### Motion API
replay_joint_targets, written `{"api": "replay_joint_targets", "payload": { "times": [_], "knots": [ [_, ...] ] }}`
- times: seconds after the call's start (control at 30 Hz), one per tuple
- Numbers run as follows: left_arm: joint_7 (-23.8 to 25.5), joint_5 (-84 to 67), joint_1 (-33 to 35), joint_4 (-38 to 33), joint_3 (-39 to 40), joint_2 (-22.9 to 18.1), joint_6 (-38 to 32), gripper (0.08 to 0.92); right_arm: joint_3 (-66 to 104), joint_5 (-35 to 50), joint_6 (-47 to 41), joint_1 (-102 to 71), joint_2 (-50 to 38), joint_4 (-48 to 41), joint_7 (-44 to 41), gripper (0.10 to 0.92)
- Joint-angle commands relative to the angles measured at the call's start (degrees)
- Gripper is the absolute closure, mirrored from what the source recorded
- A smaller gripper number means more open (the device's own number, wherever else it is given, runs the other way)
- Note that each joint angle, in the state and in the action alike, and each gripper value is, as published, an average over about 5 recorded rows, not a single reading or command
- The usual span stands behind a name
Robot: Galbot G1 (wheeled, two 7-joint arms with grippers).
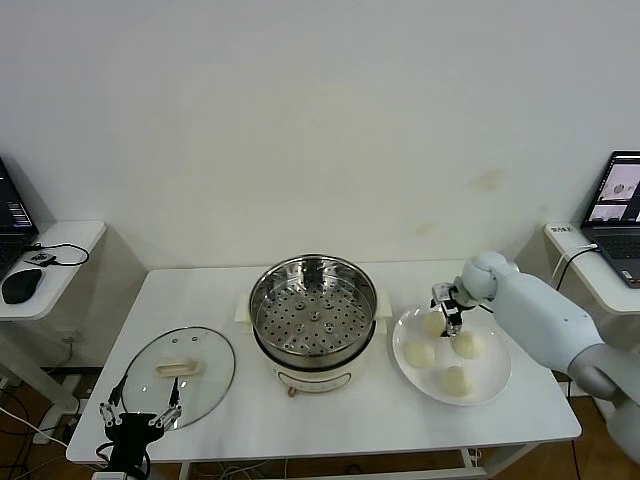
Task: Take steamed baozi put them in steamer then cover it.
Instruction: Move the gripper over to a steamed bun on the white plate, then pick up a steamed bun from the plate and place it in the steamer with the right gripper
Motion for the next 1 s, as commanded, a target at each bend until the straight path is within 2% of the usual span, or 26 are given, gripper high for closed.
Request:
{"api": "replay_joint_targets", "payload": {
  "times": [0.03,0.3,0.6,0.77,1.0],
  "knots": [
    [-0.01,-0.01,0.02,0.02,0.0,0.02,0.03,0.177,-0.35,-0.6,0.0,0.23,1.0,-1.22,-0.08,0.325],
    [-0.04,0.02,0.02,-0.09,0.01,-0.05,0.01,0.177,-0.11,-0.51,0.1,0.18,0.7,-0.83,-0.24,0.411],
    [0.0,0.06,0.15,-0.27,0.05,0.07,0.06,0.177,-1.41,1.6,0.3,1.84,-2.01,2.57,-1.32,0.439],
    [0.11,-0.06,0.22,-0.67,0.05,0.44,0.19,0.177,-5.61,7.64,-0.79,7.53,-6.98,9.91,-2.08,0.434],
    [0.13,-0.57,0.04,-0.79,0.08,1.19,0.27,0.177,-14.32,20.49,-3.32,21.93,-13.01,20.68,-2.27,0.431]
  ]
}}
